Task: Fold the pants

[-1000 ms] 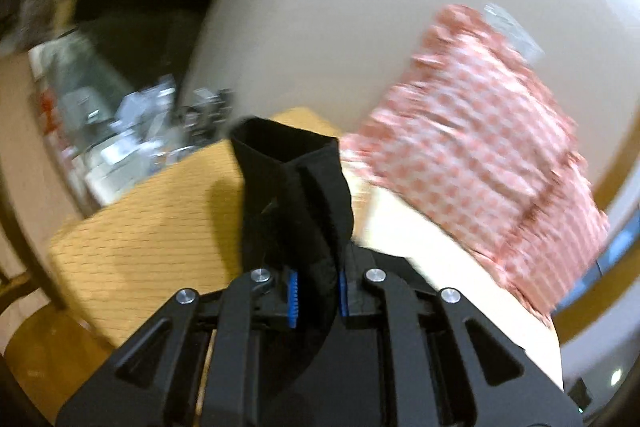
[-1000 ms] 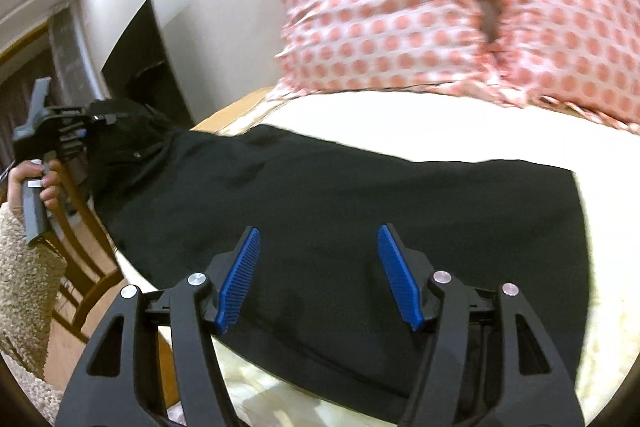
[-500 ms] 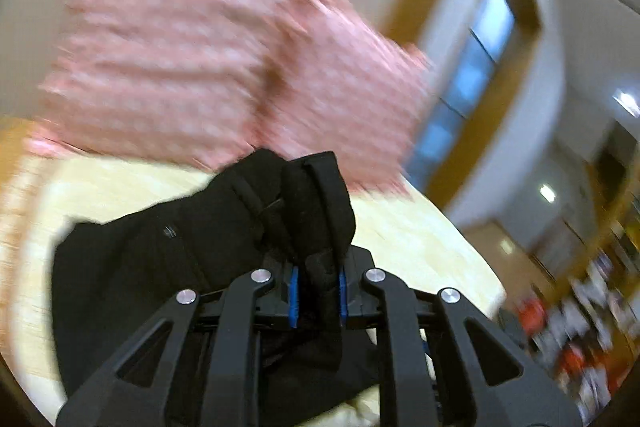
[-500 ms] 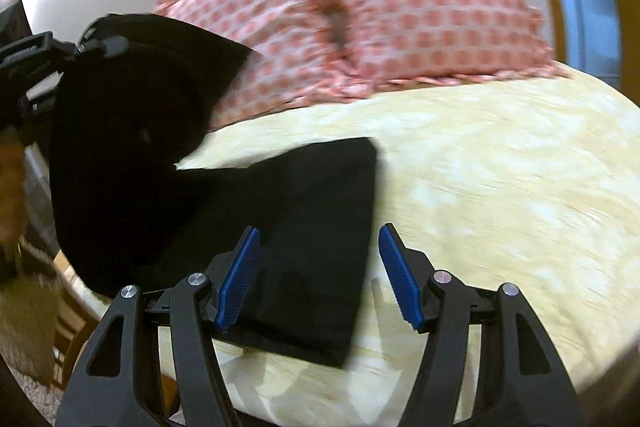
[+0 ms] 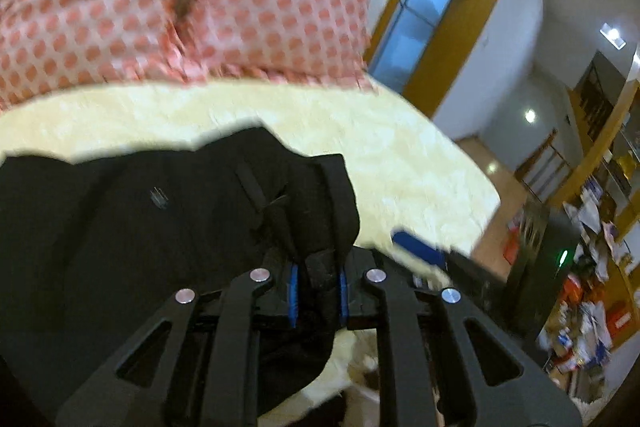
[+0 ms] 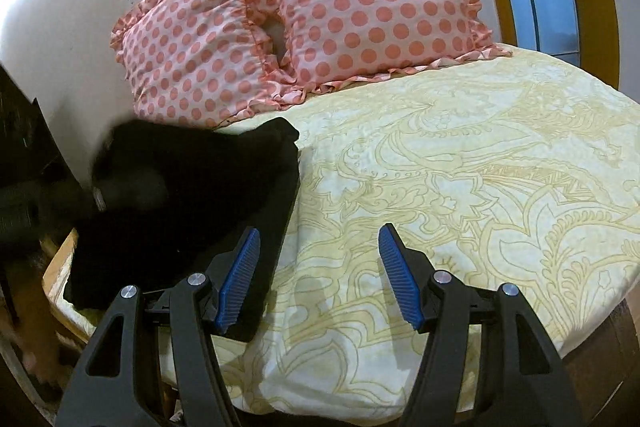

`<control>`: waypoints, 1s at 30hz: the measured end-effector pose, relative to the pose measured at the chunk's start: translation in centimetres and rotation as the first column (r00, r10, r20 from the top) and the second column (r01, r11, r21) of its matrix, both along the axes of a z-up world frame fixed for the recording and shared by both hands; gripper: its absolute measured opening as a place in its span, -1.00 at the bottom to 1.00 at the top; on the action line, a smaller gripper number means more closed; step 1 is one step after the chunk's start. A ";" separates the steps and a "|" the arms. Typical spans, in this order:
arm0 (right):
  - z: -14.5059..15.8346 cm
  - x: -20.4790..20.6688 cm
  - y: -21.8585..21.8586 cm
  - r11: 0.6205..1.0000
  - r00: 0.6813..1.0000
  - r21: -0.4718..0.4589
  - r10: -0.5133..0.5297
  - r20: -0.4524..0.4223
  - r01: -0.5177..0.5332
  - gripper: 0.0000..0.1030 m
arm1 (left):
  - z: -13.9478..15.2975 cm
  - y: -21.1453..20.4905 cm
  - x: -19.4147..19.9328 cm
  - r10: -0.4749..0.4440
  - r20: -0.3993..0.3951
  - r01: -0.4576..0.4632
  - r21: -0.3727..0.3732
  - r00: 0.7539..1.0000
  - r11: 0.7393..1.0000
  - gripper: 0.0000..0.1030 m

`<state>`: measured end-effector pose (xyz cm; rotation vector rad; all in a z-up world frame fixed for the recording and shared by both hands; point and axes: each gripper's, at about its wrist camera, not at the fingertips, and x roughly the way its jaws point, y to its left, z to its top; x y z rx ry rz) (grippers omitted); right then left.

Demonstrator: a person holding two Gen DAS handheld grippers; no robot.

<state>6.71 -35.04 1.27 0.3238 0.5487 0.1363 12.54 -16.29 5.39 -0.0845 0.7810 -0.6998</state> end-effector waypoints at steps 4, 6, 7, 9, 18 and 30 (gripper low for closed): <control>0.3 -0.3 -0.4 0.999 0.999 -0.027 -0.032 0.007 0.032 0.23 | -2.3 -1.3 -1.2 -0.023 -0.011 0.023 0.040 1.000 0.999 -0.71; 0.6 -0.4 -1.0 0.998 0.998 -0.030 -0.057 0.014 0.057 0.23 | -3.2 -1.8 -1.6 -0.033 -0.001 0.033 0.071 0.999 0.997 -0.70; 0.7 -0.4 -1.2 0.997 0.998 -0.031 -0.066 0.016 0.066 0.23 | -3.6 -2.3 -1.9 -0.043 0.027 0.040 0.105 0.999 0.994 -0.69; 1.0 -0.5 -1.5 0.995 0.996 -0.037 -0.087 0.022 0.088 0.23 | -3.9 -2.2 -2.3 -0.045 0.045 0.040 0.107 0.998 0.993 -0.61; 5.3 -0.9 0.6 0.997 0.986 -0.072 -0.011 0.166 0.023 0.23 | -0.5 4.6 -5.2 -0.051 0.112 0.051 0.000 0.992 0.999 0.69; 3.2 1.5 9.9 0.950 0.953 -0.157 0.285 0.097 -0.268 0.23 | -1.6 14.1 -3.0 0.359 0.182 -0.377 0.076 0.915 0.923 0.80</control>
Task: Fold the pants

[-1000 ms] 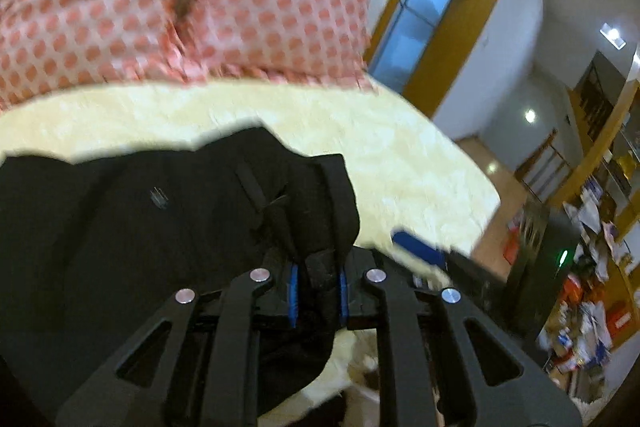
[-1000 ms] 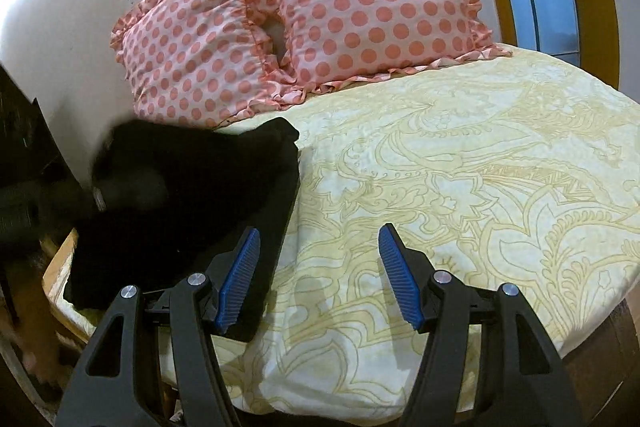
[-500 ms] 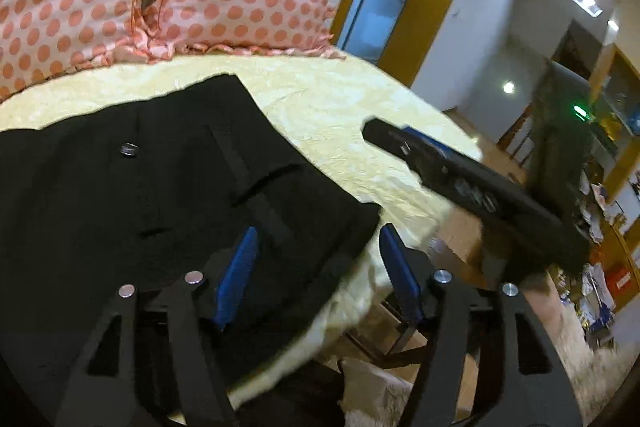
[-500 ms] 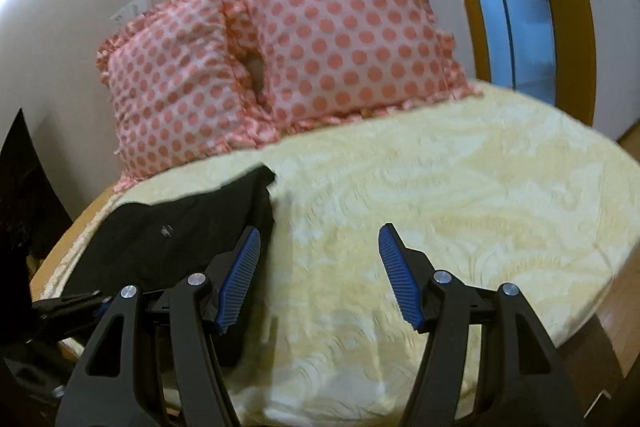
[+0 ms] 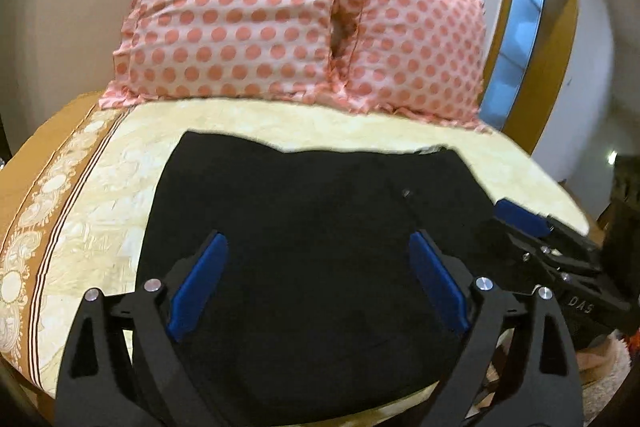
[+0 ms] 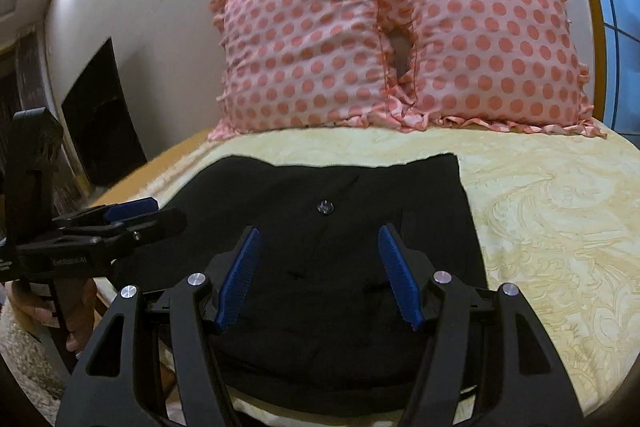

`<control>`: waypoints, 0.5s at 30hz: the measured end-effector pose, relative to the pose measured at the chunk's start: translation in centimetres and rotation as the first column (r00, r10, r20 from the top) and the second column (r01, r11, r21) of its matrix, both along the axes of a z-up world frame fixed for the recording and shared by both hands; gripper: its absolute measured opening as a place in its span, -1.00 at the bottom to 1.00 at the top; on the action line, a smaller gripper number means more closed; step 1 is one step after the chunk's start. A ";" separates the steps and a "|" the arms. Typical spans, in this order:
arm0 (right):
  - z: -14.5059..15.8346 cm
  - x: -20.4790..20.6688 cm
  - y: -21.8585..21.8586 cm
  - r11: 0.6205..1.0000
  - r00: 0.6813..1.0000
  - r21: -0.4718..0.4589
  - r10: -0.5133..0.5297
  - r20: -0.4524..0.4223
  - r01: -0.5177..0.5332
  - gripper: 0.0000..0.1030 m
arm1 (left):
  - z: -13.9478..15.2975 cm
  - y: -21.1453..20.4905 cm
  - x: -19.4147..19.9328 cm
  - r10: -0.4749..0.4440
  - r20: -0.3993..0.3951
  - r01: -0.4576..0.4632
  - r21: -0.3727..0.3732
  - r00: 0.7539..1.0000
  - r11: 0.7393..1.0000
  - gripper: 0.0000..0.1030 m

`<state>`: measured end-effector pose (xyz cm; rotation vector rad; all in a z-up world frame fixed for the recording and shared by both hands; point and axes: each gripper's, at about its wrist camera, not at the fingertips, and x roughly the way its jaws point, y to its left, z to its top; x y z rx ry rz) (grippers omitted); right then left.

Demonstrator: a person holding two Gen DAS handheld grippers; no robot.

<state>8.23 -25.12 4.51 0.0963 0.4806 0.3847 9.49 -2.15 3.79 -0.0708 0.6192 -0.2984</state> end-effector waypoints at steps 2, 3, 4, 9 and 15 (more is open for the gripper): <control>-1.1 0.6 0.4 0.999 0.999 -0.046 -0.018 -0.048 0.016 0.24 | -1.3 -0.2 0.7 0.014 -0.048 -0.012 0.026 0.999 1.000 0.80; -1.9 1.2 0.5 0.997 0.995 -0.078 -0.037 -0.092 0.030 0.24 | -2.0 -0.1 0.8 0.024 -0.075 -0.021 0.038 0.997 0.999 0.80; -3.0 1.6 0.6 0.994 0.990 -0.108 -0.050 -0.129 0.036 0.24 | -3.1 0.1 1.5 0.036 -0.125 -0.030 0.049 0.991 0.998 0.80; -2.6 0.9 1.0 0.991 0.995 -0.126 -0.052 -0.084 0.041 0.24 | -3.8 0.0 1.0 0.042 -0.099 -0.032 0.096 0.994 0.995 0.80; -3.5 0.8 1.3 0.981 0.995 -0.193 -0.049 -0.090 0.031 0.38 | -4.4 -0.7 0.4 0.005 -0.093 0.004 0.104 0.996 0.995 0.96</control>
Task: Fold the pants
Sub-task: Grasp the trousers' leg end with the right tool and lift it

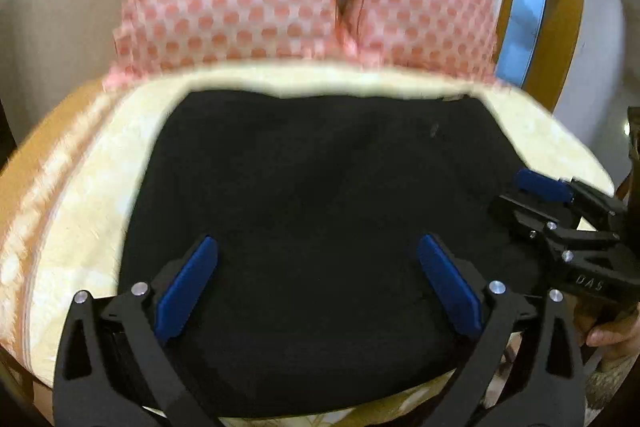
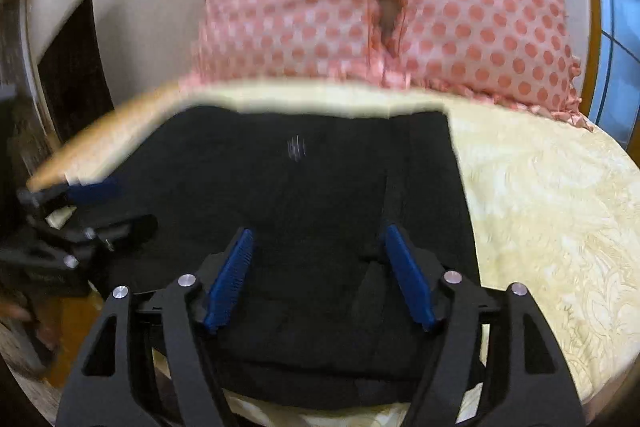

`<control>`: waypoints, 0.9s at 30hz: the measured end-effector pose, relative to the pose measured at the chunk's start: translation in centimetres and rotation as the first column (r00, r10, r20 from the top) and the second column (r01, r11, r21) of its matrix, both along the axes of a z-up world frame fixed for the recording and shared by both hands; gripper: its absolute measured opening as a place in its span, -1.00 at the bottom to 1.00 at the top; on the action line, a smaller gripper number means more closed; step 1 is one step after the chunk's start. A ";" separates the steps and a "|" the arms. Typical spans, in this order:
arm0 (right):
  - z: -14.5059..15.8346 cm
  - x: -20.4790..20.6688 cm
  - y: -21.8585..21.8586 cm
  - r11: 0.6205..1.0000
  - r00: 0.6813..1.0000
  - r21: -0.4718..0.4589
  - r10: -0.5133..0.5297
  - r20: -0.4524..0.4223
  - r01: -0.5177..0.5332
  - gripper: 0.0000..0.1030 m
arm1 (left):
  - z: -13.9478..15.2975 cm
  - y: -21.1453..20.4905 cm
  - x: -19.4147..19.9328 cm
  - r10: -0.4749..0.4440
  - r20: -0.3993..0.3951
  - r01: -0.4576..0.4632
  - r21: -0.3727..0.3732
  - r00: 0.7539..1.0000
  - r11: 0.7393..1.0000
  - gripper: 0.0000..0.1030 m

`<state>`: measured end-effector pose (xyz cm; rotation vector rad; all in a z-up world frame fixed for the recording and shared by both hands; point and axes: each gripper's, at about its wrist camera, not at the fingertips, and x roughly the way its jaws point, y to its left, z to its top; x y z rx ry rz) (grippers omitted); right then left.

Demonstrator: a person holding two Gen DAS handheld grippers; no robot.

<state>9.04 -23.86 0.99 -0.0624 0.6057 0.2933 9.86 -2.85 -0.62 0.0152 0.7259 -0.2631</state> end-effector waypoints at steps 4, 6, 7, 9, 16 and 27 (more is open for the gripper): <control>2.4 0.0 -1.1 0.998 0.999 0.057 0.037 0.000 -0.037 0.43 | -0.4 -0.2 -0.5 -0.008 0.058 0.007 0.025 0.998 1.000 0.96; 3.9 1.2 -4.2 0.982 1.000 0.191 -0.004 -0.013 0.006 0.63 | -0.5 0.0 -0.6 -0.023 0.063 0.022 0.012 0.998 1.000 0.96; 4.1 2.1 -5.4 0.974 0.999 0.224 -0.024 -0.035 0.031 0.63 | -0.5 0.0 -0.7 -0.029 0.068 0.029 0.011 0.997 1.000 0.96; 4.1 4.5 -7.5 0.963 0.993 0.255 -0.059 -0.104 0.084 0.63 | -0.6 0.1 -0.9 -0.037 0.080 0.036 0.011 0.996 0.999 0.96; 2.1 10.3 -8.1 0.955 0.957 0.282 -0.010 -0.291 0.096 0.57 | -0.8 0.1 -1.2 -0.045 0.097 0.044 0.007 0.994 0.999 0.96; 0.9 11.8 -7.0 0.972 0.944 0.231 0.041 -0.329 0.038 0.18 | -1.0 0.1 -1.4 -0.054 0.118 0.054 0.003 0.992 0.999 0.97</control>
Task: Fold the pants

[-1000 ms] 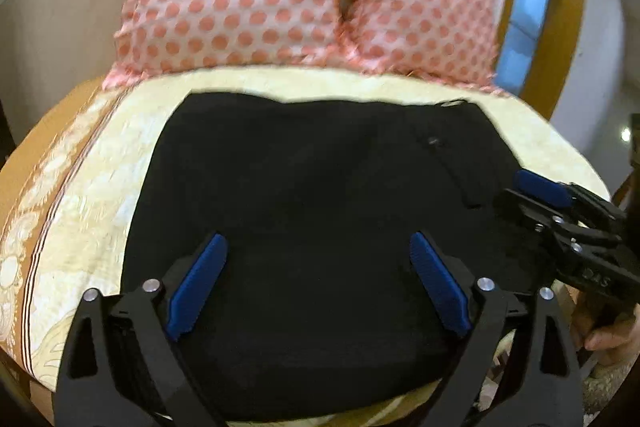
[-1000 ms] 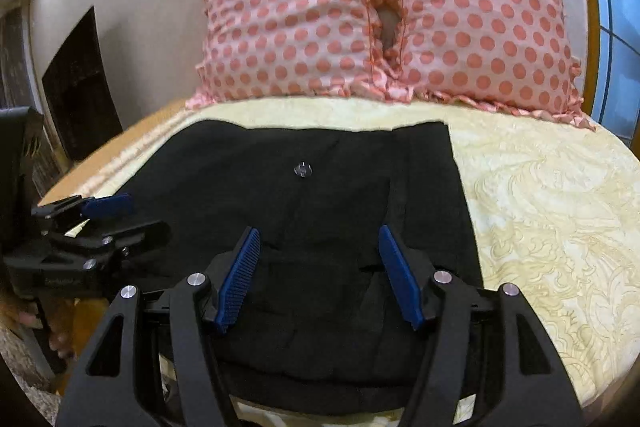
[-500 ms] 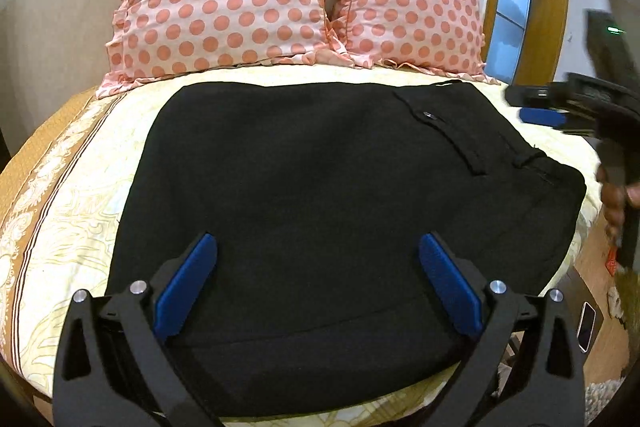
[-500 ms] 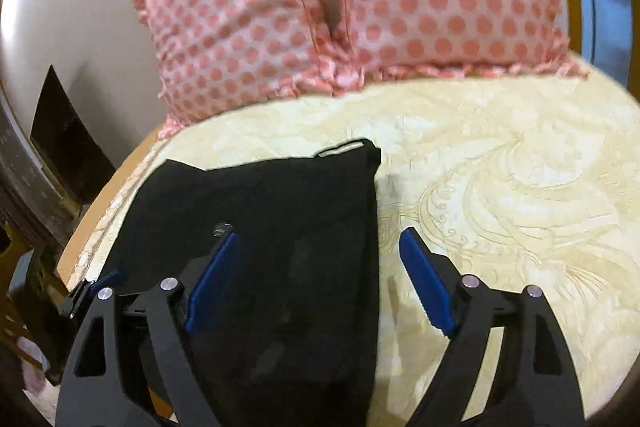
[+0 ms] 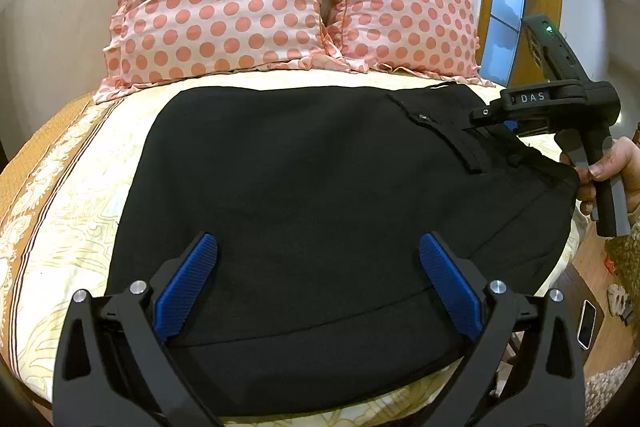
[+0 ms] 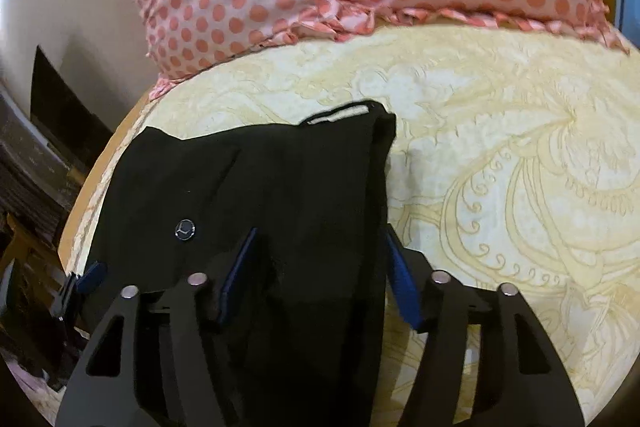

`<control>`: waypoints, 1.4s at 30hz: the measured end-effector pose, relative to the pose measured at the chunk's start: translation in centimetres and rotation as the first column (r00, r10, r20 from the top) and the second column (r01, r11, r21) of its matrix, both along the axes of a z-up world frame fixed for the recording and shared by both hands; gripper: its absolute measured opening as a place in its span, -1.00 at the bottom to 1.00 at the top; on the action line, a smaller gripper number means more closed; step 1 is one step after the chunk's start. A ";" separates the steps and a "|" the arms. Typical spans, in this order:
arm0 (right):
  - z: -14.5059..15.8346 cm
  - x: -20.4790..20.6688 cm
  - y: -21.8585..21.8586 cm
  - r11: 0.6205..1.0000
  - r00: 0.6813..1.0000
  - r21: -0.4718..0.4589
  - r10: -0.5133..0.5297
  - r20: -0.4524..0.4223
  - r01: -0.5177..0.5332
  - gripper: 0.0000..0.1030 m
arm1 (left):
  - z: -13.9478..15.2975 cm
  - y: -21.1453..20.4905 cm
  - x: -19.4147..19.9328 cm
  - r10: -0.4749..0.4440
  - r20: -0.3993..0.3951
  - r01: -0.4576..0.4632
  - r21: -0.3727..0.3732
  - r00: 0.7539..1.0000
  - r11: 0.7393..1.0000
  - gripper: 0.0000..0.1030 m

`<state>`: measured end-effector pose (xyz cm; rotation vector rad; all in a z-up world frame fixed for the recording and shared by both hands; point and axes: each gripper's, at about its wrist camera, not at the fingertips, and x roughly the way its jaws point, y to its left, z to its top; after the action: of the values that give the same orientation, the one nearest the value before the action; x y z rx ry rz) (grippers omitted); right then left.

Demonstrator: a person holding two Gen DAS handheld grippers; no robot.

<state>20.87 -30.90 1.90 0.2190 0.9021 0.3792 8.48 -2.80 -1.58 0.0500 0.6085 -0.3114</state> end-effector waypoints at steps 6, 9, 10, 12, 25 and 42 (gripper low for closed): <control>0.2 0.3 0.1 1.000 1.000 0.013 0.010 0.019 -0.011 -0.15 | 0.0 0.0 0.0 0.000 0.001 0.000 -0.001 1.000 1.000 0.97; 1.2 -0.9 1.3 0.996 0.993 -0.081 0.033 0.110 -0.024 -0.40 | 0.0 0.0 0.0 0.000 0.001 0.000 -0.001 1.000 1.000 0.97; 1.6 -1.6 2.2 0.990 0.985 -0.138 0.058 0.162 -0.035 -0.43 | -0.1 0.0 0.0 -0.001 0.001 0.001 0.000 1.000 1.000 0.97; 2.1 -2.7 3.1 0.978 0.969 -0.198 0.105 0.224 -0.060 -0.44 | 0.0 0.0 0.0 0.000 0.002 0.000 -0.001 1.000 1.000 0.97; 1.0 -1.6 1.7 0.992 0.984 -0.092 0.096 0.150 -0.083 -0.41 | 2.1 3.1 1.7 -0.018 -0.100 0.003 -0.149 0.995 0.989 0.96; 0.0 0.1 0.3 0.995 0.992 0.007 0.100 0.079 -0.101 -0.15 | 2.1 11.6 15.2 -0.019 -0.430 -0.128 -0.311 0.903 0.942 0.50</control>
<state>20.95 -30.56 1.90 0.1676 0.8359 0.4828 23.66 8.80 0.47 -0.3722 0.9856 -0.3702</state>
